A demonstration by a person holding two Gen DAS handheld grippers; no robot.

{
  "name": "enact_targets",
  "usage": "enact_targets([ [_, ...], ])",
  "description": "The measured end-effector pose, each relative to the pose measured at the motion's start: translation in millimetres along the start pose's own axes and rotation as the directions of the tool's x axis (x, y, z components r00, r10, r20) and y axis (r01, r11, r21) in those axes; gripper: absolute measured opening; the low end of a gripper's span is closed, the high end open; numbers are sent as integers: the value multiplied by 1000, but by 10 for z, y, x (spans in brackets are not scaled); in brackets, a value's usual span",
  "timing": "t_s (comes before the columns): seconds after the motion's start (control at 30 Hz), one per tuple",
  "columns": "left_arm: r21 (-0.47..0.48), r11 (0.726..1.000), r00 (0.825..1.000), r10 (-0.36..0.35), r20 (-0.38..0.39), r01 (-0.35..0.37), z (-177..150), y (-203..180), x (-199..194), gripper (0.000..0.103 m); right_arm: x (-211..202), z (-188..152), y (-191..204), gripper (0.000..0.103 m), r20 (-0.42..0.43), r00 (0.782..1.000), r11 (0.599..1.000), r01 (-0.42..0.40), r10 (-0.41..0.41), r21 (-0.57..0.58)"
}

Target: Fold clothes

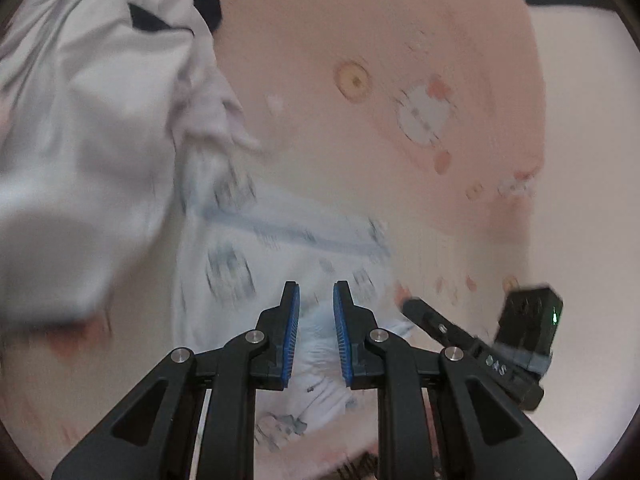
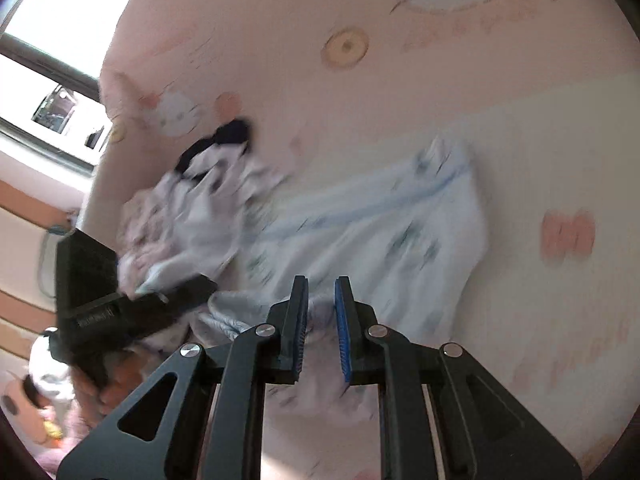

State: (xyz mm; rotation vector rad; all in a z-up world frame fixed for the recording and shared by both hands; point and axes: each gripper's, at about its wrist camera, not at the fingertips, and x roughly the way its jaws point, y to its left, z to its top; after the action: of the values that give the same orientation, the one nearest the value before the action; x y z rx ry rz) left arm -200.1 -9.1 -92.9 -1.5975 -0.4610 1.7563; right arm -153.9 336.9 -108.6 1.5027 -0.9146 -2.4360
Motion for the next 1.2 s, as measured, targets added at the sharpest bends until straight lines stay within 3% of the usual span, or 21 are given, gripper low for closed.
enact_targets([
  [0.07, 26, 999, 999, 41, -15, -41, 71, 50, 72, 33, 67, 116, -133, 27, 27, 998, 999, 48, -49, 15],
  [0.13, 84, 996, 999, 35, -12, -33, -10, 30, 42, 45, 56, 158, -172, 48, 26, 998, 998, 56, -57, 25],
  [0.2, 164, 985, 998, 53, -34, -47, -132, -43, 16, 51, 48, 175, -162, 56, 10, 999, 999, 48, -48, 3],
  [0.27, 305, 942, 986, 159, -39, -140, -273, -172, 28, 54, 65, 99, -80, 60, -31, 994, 991, 97, -101, -94],
  [0.3, 368, 906, 972, 234, -25, -208, -370, -222, 54, 54, 72, 38, -36, 60, -49, 989, 980, 134, -143, -147],
  [0.4, 449, 860, 955, 292, -42, -243, -553, -272, 150, 54, 118, -215, -23, 61, -5, 952, 931, 297, -305, -211],
  [0.53, 514, 816, 941, 335, -48, -264, -700, -342, 306, 53, 336, -444, -9, 60, -115, 959, 945, 229, -260, -232],
  [0.6, 544, 801, 942, 331, -52, -251, -748, -400, 351, 39, 423, -529, 23, 58, -136, 955, 937, 220, -263, -270],
  [0.63, 563, 789, 941, 333, -56, -246, -775, -431, 375, 34, 458, -536, 57, 45, -138, 956, 933, 212, -260, -292],
  [0.7, 588, 761, 930, 366, -40, -274, -819, -443, 423, 34, 493, -544, 113, 35, -140, 956, 925, 202, -257, -322],
  [0.73, 586, 759, 923, 382, -51, -282, -827, -417, 464, 34, 501, -549, 147, 32, -137, 956, 917, 200, -260, -346],
  [0.8, 549, 783, 917, 392, -71, -292, -790, -331, 497, 34, 562, -534, 150, 33, -146, 951, 906, 204, -274, -371],
  [0.9, 508, 806, 926, 376, -42, -305, -726, -341, 378, 35, 584, -510, 112, 40, -160, 950, 915, 200, -268, -351],
  [0.97, 515, 796, 923, 383, -23, -318, -706, -337, 332, 35, 541, -490, 90, 48, -175, 952, 931, 188, -251, -314],
  [1.0, 513, 801, 923, 381, -43, -307, -695, -319, 352, 35, 551, -499, 101, 54, -172, 951, 925, 190, -256, -328],
  [1.07, 516, 810, 923, 374, -88, -278, -703, -314, 429, 34, 572, -516, 125, 56, -165, 950, 914, 194, -266, -357],
  [1.1, 541, 794, 919, 384, -91, -278, -729, -354, 474, 29, 584, -529, 161, 45, -156, 949, 906, 201, -275, -372],
  [1.13, 554, 787, 921, 380, -89, -271, -745, -388, 483, 16, 596, -541, 197, 33, -146, 948, 898, 209, -284, -388],
  [1.17, 567, 780, 923, 375, -86, -264, -761, -422, 490, 12, 607, -552, 233, 31, -136, 947, 889, 216, -292, -403],
  [1.2, 562, 787, 930, 359, -77, -257, -750, -457, 462, 10, 581, -533, 250, 20, -125, 950, 891, 216, -287, -398],
])
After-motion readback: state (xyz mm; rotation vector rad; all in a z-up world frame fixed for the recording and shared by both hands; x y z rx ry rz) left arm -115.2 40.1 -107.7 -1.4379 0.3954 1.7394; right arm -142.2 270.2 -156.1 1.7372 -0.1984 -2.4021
